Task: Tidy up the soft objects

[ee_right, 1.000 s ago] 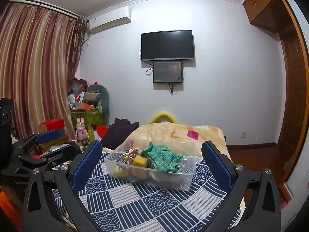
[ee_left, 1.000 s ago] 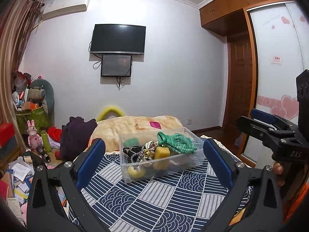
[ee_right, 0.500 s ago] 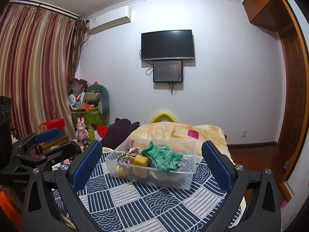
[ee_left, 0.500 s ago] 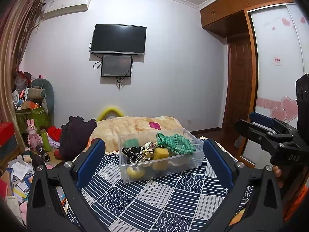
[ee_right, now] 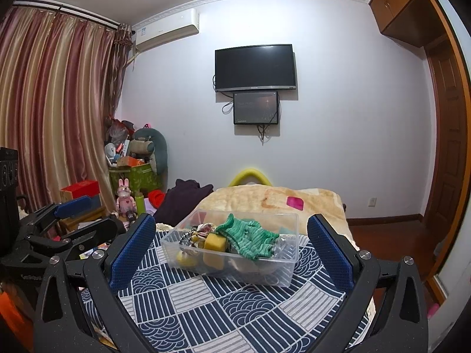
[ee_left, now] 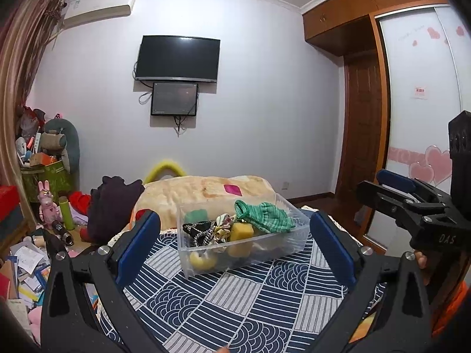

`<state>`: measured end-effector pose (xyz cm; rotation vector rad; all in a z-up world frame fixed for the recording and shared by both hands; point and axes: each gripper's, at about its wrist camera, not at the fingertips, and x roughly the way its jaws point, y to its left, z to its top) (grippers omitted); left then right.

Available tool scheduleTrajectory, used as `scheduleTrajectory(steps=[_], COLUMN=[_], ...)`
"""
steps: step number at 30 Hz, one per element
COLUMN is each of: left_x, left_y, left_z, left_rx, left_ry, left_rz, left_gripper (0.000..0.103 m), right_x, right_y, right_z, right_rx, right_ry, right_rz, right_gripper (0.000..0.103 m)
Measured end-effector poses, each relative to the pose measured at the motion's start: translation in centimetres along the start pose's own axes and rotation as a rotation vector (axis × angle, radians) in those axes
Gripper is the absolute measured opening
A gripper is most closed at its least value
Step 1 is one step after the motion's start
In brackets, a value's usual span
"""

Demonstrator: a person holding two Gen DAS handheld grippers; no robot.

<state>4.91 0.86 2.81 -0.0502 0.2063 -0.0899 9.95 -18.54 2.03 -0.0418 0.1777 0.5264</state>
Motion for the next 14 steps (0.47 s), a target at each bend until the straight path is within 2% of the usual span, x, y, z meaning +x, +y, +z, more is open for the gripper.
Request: scheduleTrajectory(steps=[14], left_x=[-0.16], left_y=[0.06], left_z=[-0.04], left_rx=[-0.018], left_ry=[0.002], left_rz=[-0.019], left_gripper=[0.103], right_x=[0.03], right_y=[0.06], right_z=[0.01], right_rx=[0.003], right_ry=[0.005], right_rz=[0.001], right_gripper=[0.103])
